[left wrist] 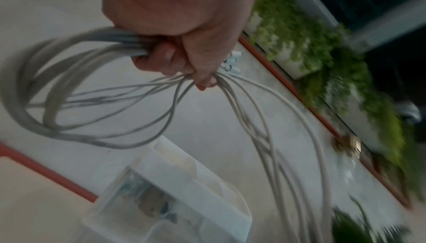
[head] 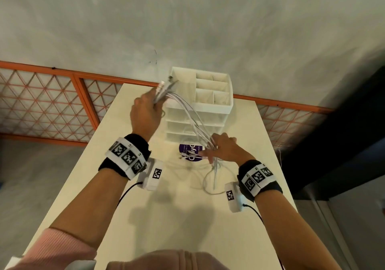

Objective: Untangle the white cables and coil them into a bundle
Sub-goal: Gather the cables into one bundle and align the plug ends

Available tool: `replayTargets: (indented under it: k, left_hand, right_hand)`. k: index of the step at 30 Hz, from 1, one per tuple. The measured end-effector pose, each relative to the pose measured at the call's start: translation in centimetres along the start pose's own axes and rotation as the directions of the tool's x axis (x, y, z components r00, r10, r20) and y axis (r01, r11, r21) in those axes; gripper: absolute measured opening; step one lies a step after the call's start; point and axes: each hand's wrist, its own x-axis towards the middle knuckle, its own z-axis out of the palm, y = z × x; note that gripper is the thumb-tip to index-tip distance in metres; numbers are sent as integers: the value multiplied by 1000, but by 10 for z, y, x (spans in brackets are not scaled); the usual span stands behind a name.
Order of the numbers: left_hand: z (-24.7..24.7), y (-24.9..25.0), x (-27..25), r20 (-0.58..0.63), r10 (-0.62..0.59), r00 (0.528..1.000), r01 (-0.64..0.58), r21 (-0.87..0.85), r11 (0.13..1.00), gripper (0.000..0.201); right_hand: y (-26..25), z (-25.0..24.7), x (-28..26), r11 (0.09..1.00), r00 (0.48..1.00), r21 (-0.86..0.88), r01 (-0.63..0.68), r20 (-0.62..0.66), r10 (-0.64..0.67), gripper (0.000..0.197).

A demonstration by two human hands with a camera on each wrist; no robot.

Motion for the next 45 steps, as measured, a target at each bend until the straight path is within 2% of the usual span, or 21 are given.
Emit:
replayTargets:
  k: [2,4,7,8,11,12,14,16,17,19,20,21,23,26,27,29,31,33,35,39,45]
  left_hand:
    - [-4,-14,5,-41,-31,999,32,18,999,29]
    - [-5,-25,7,-50,-37,998,39,49,998,29]
    - [-4,-35,4,-60,-86,995,90,72,993,29]
    - [-1,-37,2,-51,-94,994,98,85,992,31]
    - [6,-36,-4,1,-109,994,108,128,986,34]
    - [8,-34,-5,8,-113,994,111,137,984,36]
    - [11,-33,-6,20,-104,994,100,138,985,37]
    - [10,-33,-5,42,-96,994,89,147,985,38]
    - [10,-33,-5,64,-102,993,92,153,984,38]
    - [10,-35,-5,131,-131,983,110,156,982,36]
    - [10,-35,-6,185,-150,971,121,159,980,33]
    - [11,-35,-7,257,-171,951,130,168,977,29]
    - [13,-37,-9,415,-188,890,129,165,978,21]
    - [15,-36,-13,564,-131,815,109,71,991,38]
    - [15,-33,-15,588,-109,802,111,32,993,41]
    - [17,-26,-19,600,-67,797,129,-60,990,34]
    - [19,-18,-24,600,-6,800,156,-198,968,26]
    - [22,-11,-30,591,37,806,188,-315,930,29]
    - [24,-5,-34,575,72,815,200,-395,897,25]
    - [24,4,-42,543,138,828,201,-518,831,19]
    - [24,9,-44,496,112,861,241,-592,769,26]
  right_hand:
    - [20,-1,-4,970,999,239,-37,-28,45,46]
    - [31,-5,-8,925,994,377,-37,-78,72,49]
    - [40,-14,-10,953,962,297,-65,-236,140,46]
    - [43,-17,-10,969,925,241,-54,-353,140,44]
    - [49,-30,-12,993,737,117,-20,-670,93,37]
    - [49,-33,-12,995,696,85,-42,-712,90,33]
    - [52,-35,-12,996,665,65,-60,-741,88,30]
    - [58,-32,-12,996,712,82,-40,-697,86,33]
    - [61,-27,-12,994,775,95,-50,-625,98,34]
    - [67,-16,-11,988,923,90,-128,-353,151,34]
    - [68,-10,-11,983,966,44,-176,-183,181,32]
    - [69,-3,-10,979,979,-15,-204,-25,204,31]
    - [69,7,-9,967,947,-104,-231,206,248,39]
    - [56,7,-7,960,892,-112,-255,357,278,78]
    - [50,3,-4,967,895,-78,-241,367,252,81]
    - [29,-8,-2,989,945,31,-143,302,127,68]
    - [4,-17,-1,976,994,215,37,90,-57,43]
    - [-23,-24,-4,881,980,432,194,-131,-152,30]
    - [-46,-28,-7,777,958,566,275,-230,-171,28]
    - [-68,-33,-10,645,926,671,366,-331,-181,23]
    - [-75,-34,-13,623,930,692,364,-304,-205,29]
